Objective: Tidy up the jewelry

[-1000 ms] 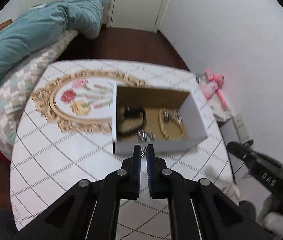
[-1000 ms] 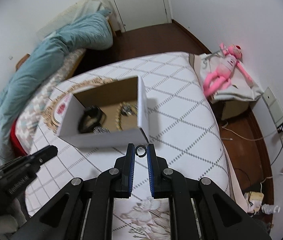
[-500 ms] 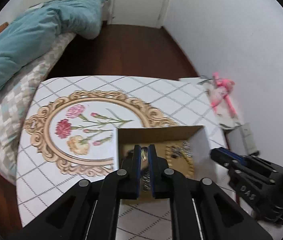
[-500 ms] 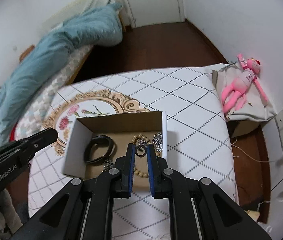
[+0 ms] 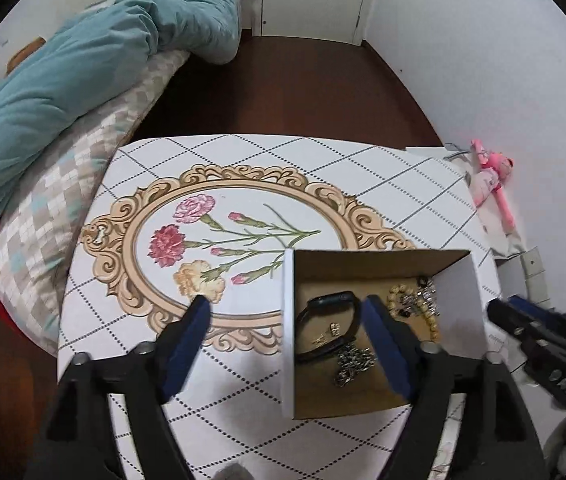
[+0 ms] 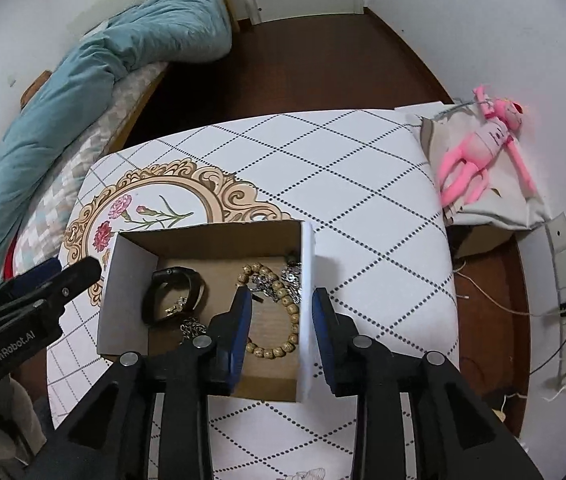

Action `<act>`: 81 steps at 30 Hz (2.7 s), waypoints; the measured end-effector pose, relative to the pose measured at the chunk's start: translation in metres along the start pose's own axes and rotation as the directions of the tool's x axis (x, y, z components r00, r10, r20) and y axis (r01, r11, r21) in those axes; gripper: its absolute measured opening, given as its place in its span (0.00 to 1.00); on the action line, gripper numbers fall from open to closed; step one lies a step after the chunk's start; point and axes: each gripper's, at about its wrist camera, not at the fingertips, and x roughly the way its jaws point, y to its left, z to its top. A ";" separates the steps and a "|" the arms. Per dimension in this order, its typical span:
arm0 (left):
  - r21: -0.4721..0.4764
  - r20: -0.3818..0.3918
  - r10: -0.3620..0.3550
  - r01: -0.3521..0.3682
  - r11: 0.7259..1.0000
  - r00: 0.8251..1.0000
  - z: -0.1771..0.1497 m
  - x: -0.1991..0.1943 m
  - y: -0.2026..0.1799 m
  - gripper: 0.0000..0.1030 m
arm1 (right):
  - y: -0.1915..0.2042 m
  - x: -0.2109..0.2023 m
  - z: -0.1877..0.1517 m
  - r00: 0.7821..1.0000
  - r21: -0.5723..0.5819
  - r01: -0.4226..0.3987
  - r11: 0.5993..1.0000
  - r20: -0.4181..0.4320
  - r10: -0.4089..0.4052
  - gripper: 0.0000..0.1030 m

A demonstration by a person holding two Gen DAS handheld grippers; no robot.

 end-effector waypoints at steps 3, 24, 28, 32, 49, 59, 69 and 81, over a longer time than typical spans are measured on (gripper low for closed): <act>0.029 0.022 0.034 -0.035 0.999 0.999 -0.008 -0.001 -0.003 0.93 | -0.001 -0.009 -0.006 0.995 -0.008 0.089 0.996 0.041 -0.089 0.68; 0.020 0.070 0.087 -0.088 0.996 0.994 -0.039 -0.033 -0.002 1.00 | 0.007 -0.036 -0.041 0.964 -0.030 0.249 0.968 0.100 -0.245 1.00; 0.010 0.096 0.073 -0.074 0.997 0.993 -0.045 -0.061 -0.003 1.00 | 0.010 -0.061 -0.050 0.962 -0.018 0.242 0.970 0.131 -0.238 1.00; 0.014 0.125 0.059 -0.062 0.998 0.990 -0.055 -0.094 -0.005 1.00 | 0.015 -0.097 -0.064 0.955 -0.008 0.243 0.970 0.178 -0.237 1.00; 0.015 0.275 0.067 -0.073 0.997 0.959 -0.080 -0.224 -0.007 1.00 | 0.050 -0.253 -0.110 0.898 0.004 0.233 0.972 0.383 -0.217 1.00; 0.006 0.266 0.039 -0.042 0.999 0.963 -0.089 -0.243 -0.007 1.00 | 0.055 -0.287 -0.120 0.893 -0.005 0.228 0.974 0.399 -0.207 1.00; -0.003 0.205 0.037 -0.037 0.999 0.978 -0.075 -0.225 -0.008 1.00 | 0.052 -0.274 -0.106 0.910 0.002 0.224 0.975 0.357 -0.210 1.00; 0.001 0.134 0.065 -0.066 0.998 0.989 -0.054 -0.188 -0.009 1.00 | 0.046 -0.228 -0.072 0.927 -0.014 0.261 0.965 0.283 -0.246 1.00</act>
